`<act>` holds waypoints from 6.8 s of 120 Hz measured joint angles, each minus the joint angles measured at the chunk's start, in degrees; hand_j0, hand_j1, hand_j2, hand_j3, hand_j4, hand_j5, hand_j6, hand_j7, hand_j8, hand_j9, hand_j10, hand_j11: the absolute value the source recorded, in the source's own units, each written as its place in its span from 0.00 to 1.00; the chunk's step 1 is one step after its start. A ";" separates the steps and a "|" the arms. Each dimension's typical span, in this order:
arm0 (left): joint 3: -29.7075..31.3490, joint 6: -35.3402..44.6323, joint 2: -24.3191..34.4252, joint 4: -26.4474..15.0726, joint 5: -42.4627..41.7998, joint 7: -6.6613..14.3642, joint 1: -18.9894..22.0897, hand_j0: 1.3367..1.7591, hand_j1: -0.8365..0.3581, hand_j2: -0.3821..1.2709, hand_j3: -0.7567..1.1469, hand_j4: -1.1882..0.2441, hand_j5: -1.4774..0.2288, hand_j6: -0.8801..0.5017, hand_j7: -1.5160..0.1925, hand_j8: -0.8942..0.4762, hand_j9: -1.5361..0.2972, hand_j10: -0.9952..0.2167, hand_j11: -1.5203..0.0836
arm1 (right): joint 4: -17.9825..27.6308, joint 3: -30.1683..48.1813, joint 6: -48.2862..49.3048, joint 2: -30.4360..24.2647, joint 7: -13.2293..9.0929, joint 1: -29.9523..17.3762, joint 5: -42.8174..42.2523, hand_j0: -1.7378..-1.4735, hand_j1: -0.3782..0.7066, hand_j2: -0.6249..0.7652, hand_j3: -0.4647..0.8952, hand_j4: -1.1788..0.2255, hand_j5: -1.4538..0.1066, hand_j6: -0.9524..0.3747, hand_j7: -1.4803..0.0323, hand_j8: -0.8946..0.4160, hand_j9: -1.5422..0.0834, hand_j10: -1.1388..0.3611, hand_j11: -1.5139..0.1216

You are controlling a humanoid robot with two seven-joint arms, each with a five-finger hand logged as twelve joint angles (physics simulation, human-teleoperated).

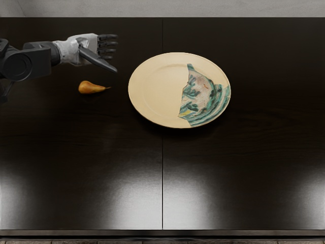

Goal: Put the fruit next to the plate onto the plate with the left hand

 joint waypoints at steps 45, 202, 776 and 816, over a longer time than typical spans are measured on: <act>0.52 0.00 0.03 0.15 17.75 4.04 -8.62 0.76 0.97 0.23 0.40 0.82 0.85 0.62 0.87 0.64 0.82 0.81 0.93 | 0.00 -0.13 0.04 0.00 0.00 -0.34 0.00 0.30 0.03 0.45 0.34 0.84 0.93 0.72 0.98 0.68 0.95 0.76 0.93; 36.23 16.03 -12.17 0.81 37.87 4.89 -6.24 0.76 0.84 0.25 0.40 0.72 0.75 0.52 0.77 0.54 0.73 0.69 0.82 | 0.00 -0.15 0.04 0.00 0.00 -0.37 0.00 0.30 0.03 0.45 0.34 0.84 0.93 0.72 0.98 0.68 0.95 0.76 0.93; 28.54 16.77 -13.36 -1.06 42.30 3.17 -6.76 0.74 0.36 0.49 0.41 0.36 0.19 0.24 0.21 0.28 0.21 0.41 0.24 | 0.00 -0.15 0.05 0.00 0.00 -0.37 0.00 0.30 0.03 0.45 0.34 0.84 0.93 0.72 0.98 0.68 0.95 0.76 0.93; 28.45 8.17 -13.36 -1.12 41.65 3.35 -14.17 0.75 0.35 0.62 0.40 0.28 0.20 0.16 0.22 0.21 0.22 0.32 0.24 | 0.00 -0.15 0.04 0.00 0.00 -0.37 0.00 0.30 0.03 0.45 0.34 0.84 0.93 0.72 0.98 0.68 0.95 0.76 0.93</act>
